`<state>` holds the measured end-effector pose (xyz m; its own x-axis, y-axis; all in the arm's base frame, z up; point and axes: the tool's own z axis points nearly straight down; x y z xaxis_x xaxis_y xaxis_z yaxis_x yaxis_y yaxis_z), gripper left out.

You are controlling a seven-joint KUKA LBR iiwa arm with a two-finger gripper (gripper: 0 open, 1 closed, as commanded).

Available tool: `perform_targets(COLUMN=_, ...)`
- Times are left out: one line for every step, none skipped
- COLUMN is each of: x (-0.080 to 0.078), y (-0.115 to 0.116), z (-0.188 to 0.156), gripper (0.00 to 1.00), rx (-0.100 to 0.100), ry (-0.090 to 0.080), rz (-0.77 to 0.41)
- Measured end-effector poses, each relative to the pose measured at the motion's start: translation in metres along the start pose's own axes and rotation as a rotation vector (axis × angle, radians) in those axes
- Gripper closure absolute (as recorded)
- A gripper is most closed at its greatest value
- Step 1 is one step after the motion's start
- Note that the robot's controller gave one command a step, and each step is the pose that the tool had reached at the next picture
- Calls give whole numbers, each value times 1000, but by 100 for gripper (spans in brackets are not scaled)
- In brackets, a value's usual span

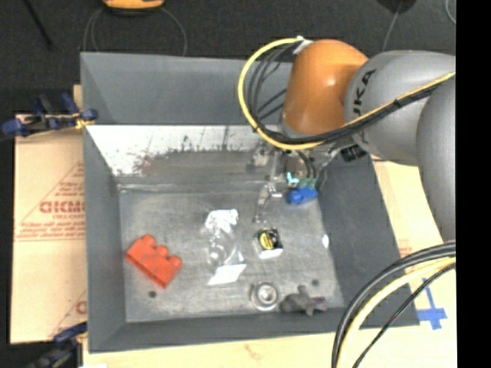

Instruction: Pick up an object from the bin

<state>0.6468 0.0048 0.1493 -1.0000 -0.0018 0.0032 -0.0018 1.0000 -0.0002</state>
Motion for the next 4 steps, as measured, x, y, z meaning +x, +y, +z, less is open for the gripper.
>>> perform_targets(x=75, y=0, z=54, gripper=0, rx=1, ry=0, rz=-237)
perform_targets(x=2, y=61, z=37, gripper=0, rx=-3, ry=-12, rz=-73)
perform_targets(x=-3, y=115, z=73, gripper=0, rx=3, ry=-14, rz=-470)
perform_targets(x=23, y=150, z=74, gripper=0, rx=3, ry=-20, rz=-530)
